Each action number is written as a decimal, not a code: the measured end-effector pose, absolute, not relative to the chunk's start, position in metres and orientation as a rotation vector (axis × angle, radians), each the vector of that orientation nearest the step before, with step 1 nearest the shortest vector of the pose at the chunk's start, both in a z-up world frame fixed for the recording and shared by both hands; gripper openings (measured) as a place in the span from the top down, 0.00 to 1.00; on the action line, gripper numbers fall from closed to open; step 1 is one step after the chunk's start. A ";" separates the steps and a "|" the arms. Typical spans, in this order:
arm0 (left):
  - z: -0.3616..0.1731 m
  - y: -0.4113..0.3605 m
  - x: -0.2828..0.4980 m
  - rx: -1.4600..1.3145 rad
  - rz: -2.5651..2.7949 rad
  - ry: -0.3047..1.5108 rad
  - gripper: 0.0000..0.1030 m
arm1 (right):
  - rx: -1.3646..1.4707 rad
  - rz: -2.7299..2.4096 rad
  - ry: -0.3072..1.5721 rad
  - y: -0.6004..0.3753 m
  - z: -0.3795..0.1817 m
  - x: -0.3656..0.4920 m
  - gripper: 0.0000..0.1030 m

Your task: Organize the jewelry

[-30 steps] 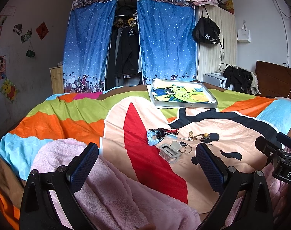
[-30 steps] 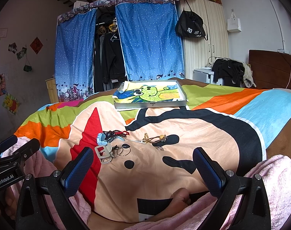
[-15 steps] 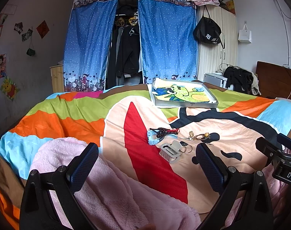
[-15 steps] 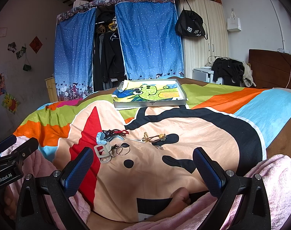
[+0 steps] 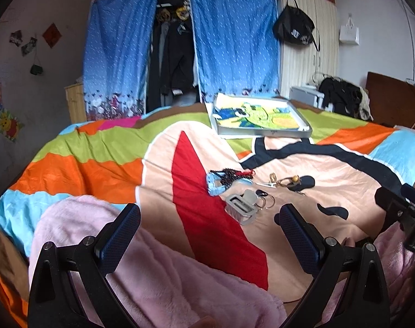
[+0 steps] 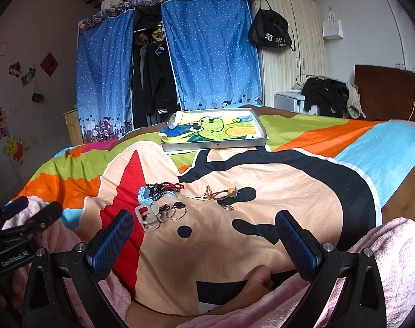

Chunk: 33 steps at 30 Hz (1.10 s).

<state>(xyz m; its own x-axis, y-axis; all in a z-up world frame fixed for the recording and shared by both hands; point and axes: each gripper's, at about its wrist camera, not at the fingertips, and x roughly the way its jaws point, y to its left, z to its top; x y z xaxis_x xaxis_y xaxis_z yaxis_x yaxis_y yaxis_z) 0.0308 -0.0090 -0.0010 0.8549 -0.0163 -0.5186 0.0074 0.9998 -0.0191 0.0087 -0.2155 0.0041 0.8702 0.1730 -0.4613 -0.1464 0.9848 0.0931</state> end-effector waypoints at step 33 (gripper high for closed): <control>-0.085 0.023 0.217 -0.380 -0.247 1.198 0.47 | 0.007 0.415 1.015 -0.219 -0.070 0.206 0.29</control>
